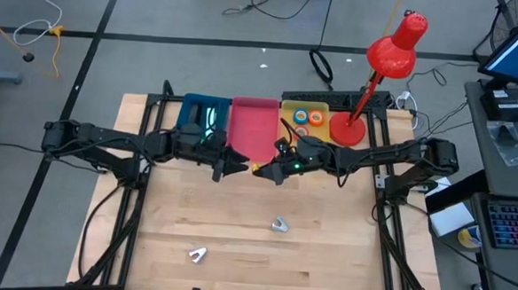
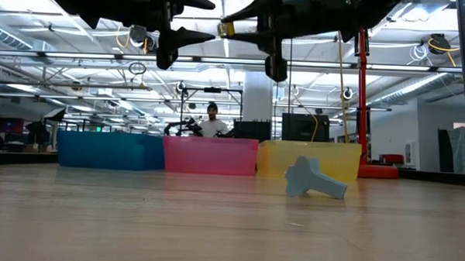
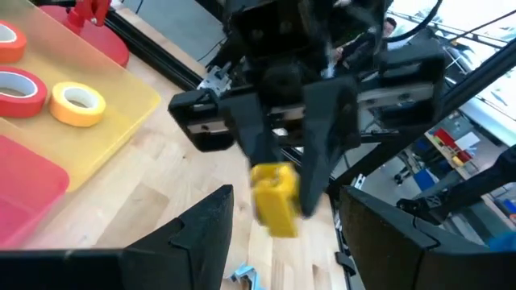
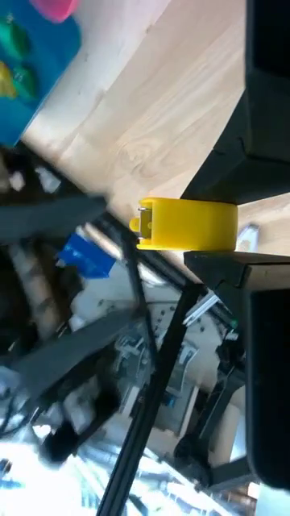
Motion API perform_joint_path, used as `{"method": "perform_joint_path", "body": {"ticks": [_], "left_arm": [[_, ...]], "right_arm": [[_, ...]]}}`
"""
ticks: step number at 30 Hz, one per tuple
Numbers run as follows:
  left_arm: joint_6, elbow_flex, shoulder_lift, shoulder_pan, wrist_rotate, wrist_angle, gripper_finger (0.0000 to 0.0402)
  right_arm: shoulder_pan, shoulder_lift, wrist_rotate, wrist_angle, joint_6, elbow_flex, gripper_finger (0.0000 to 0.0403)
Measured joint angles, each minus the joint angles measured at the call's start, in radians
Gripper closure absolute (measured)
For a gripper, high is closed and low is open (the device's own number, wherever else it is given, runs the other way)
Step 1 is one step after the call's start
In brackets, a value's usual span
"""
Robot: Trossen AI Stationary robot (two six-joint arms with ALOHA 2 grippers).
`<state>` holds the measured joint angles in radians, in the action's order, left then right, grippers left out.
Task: Pick and place Stapler, Stapler remover, tape
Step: Put the yellow stapler into the blue bin
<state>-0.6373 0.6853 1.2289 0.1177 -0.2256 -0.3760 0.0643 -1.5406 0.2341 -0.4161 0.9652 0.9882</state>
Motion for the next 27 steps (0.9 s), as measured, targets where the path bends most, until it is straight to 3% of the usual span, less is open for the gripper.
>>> {"method": "perform_joint_path", "body": {"ticks": [18, 27], "left_arm": [[-0.023, 0.016, 0.082, 0.0, -0.018, -0.094, 0.0179], [0.001, 0.091, 0.167, 0.006, -0.092, -0.089, 0.0179]], "right_arm": [[-0.007, 0.001, -0.028, -0.021, 0.042, 0.0, 0.0337], [-0.013, 0.001, -0.024, -0.02, 0.044, 0.0, 0.0337]]}}
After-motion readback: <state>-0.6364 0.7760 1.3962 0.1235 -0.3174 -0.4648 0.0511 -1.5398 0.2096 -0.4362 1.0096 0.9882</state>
